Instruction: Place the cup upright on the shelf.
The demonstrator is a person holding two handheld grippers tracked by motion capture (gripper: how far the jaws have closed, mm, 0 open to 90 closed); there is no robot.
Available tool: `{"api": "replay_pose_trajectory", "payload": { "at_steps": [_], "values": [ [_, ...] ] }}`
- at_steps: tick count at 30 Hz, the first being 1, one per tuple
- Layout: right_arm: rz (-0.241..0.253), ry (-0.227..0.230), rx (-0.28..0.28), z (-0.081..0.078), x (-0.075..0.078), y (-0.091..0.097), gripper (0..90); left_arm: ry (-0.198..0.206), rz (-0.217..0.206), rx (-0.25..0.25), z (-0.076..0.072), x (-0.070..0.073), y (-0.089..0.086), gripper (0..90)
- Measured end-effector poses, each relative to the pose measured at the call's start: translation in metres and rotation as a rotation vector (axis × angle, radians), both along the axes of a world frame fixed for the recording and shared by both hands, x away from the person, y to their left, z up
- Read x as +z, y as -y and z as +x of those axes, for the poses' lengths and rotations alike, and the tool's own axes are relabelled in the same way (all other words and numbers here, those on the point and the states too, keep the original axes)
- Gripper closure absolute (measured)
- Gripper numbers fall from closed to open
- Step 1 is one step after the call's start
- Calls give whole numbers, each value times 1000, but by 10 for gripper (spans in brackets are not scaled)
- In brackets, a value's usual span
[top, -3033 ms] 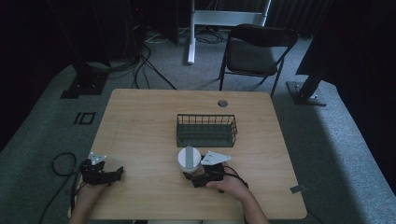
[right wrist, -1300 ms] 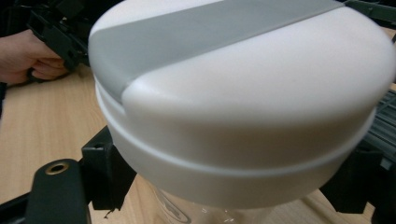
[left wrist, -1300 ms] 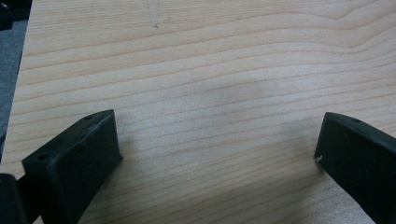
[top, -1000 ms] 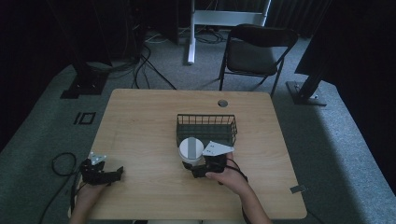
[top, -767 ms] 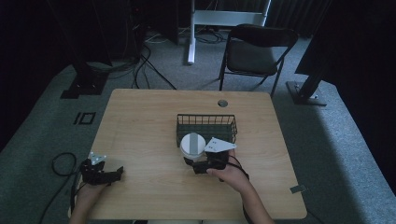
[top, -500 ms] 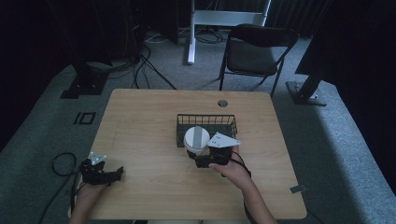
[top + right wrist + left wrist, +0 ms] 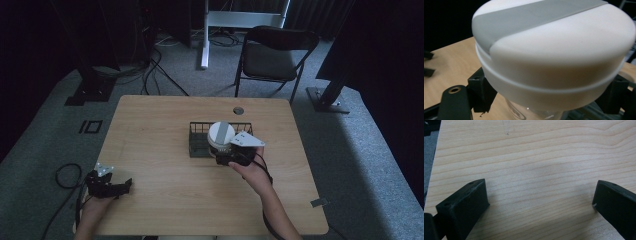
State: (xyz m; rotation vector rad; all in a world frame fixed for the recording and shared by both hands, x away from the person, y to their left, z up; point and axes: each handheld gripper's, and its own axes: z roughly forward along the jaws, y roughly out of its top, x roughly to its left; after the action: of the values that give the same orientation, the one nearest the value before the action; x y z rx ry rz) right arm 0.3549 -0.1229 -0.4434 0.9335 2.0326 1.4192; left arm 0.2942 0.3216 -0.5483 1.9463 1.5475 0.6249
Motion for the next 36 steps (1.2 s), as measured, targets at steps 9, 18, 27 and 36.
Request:
{"api": "replay_pose_trajectory", "payload": {
  "at_steps": [9,18,27,36],
  "values": [
    [25,5,-48,11,11,6,183,0,0,0,0,0,0,2],
    [21,8,-126,29,16,18,183,0,1,0,0,0,0,2],
    [-3,-2,-226,45,15,24,183,-1,0,0,0,0,0,1],
    [-24,-50,-334,54,4,23,182,-1,0,-1,0,0,0,1]
  ]
}}
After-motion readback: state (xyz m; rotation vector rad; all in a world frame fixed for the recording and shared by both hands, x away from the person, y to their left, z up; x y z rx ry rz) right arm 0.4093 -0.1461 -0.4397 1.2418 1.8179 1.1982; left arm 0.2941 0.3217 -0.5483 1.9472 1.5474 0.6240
